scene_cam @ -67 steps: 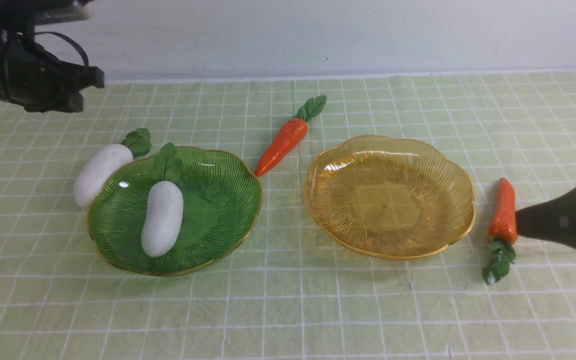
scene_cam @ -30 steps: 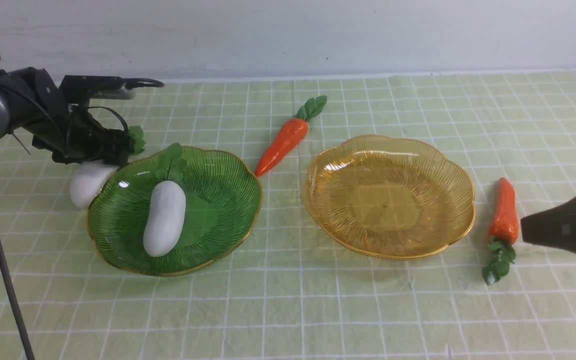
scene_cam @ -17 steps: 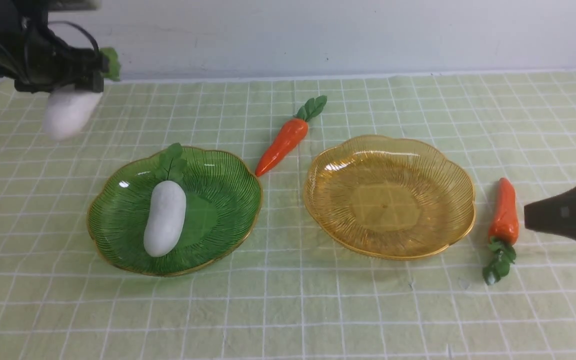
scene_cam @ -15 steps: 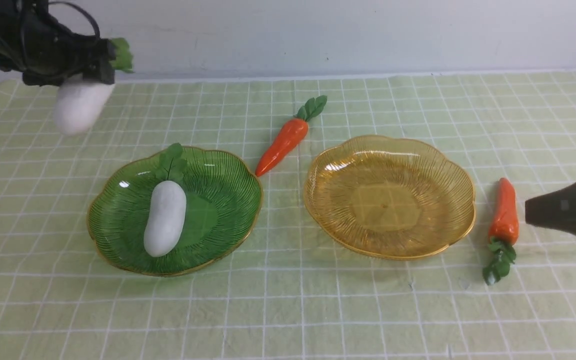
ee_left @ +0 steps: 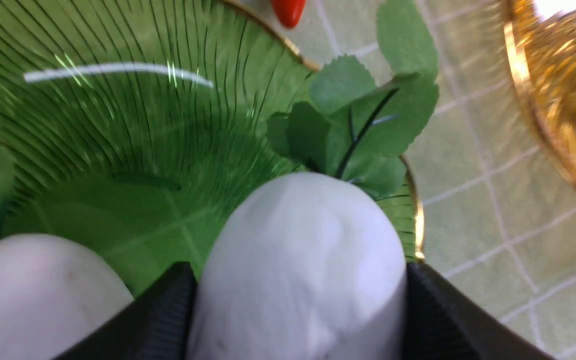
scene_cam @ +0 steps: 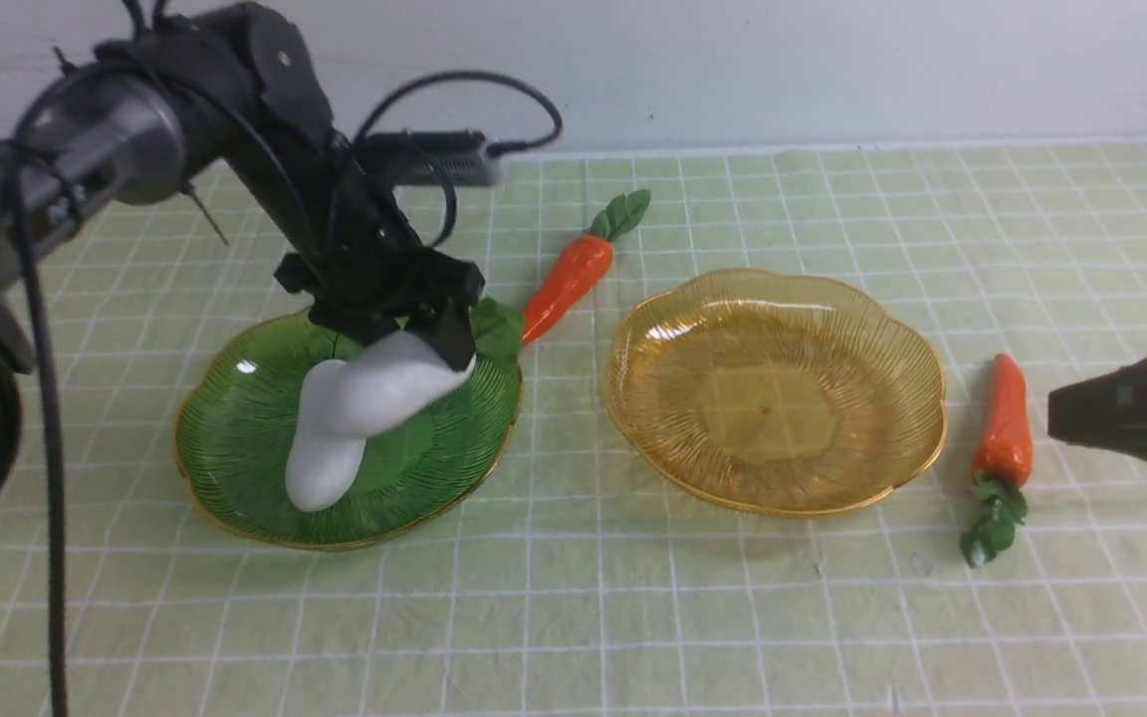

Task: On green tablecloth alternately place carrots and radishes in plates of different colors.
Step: 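Pick up the white radish and place it in the left plate, then place the carrot on the yellow plate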

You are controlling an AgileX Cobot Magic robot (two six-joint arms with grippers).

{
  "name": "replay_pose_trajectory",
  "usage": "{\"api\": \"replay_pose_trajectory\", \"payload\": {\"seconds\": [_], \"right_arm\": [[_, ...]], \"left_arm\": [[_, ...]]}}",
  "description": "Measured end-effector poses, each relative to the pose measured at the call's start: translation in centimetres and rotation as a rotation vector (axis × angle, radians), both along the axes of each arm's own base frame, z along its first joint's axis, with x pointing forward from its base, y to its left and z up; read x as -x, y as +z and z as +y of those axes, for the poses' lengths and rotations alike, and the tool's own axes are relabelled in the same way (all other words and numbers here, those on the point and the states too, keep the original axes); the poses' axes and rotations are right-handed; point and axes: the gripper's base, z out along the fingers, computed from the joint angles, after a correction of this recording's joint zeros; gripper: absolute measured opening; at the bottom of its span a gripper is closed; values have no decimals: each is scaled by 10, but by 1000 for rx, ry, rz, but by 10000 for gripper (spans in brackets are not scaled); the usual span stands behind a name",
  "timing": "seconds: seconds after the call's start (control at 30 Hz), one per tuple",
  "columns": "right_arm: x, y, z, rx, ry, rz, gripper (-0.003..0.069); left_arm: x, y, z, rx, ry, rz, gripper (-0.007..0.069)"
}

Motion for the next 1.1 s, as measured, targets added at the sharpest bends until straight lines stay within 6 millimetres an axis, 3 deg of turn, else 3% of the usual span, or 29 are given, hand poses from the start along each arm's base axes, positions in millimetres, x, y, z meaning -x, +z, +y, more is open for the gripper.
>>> {"api": "replay_pose_trajectory", "payload": {"seconds": [0.13, 0.23, 0.3, 0.5, 0.53, 0.67, 0.8, 0.87, 0.93, 1.1], "right_arm": [[1, -1, 1, -2, 13, 16, -15], [2, -1, 1, 3, 20, 15, -15], [2, -1, 1, 5, 25, 16, -15], [2, -1, 1, 8, 30, 16, -15], [2, -1, 1, 8, 30, 16, -15], [2, -1, 1, 8, 30, 16, -15], [2, -1, 1, 8, 30, 17, -15], [3, -2, 2, 7, 41, 29, -15], [5, -3, 3, 5, 52, 43, -15], [5, -3, 3, 4, 58, 50, -15]], "left_arm": [[-1, -12, -1, -71, 64, 35, 504], [-2, -8, 1, -88, 97, 27, 631], [-4, -2, 0, -86, 101, 18, 666], [-17, 35, -13, 33, 99, -139, 682], [-26, 46, -22, 73, 74, -261, 682], [-39, 46, -43, 105, 7, -441, 674], [-54, 22, -66, 121, -14, -553, 655], [-66, -10, -77, 129, -3, -599, 644], [-73, -33, -79, 131, 12, -601, 643], [-78, -65, -81, 129, 25, -568, 631]]}}
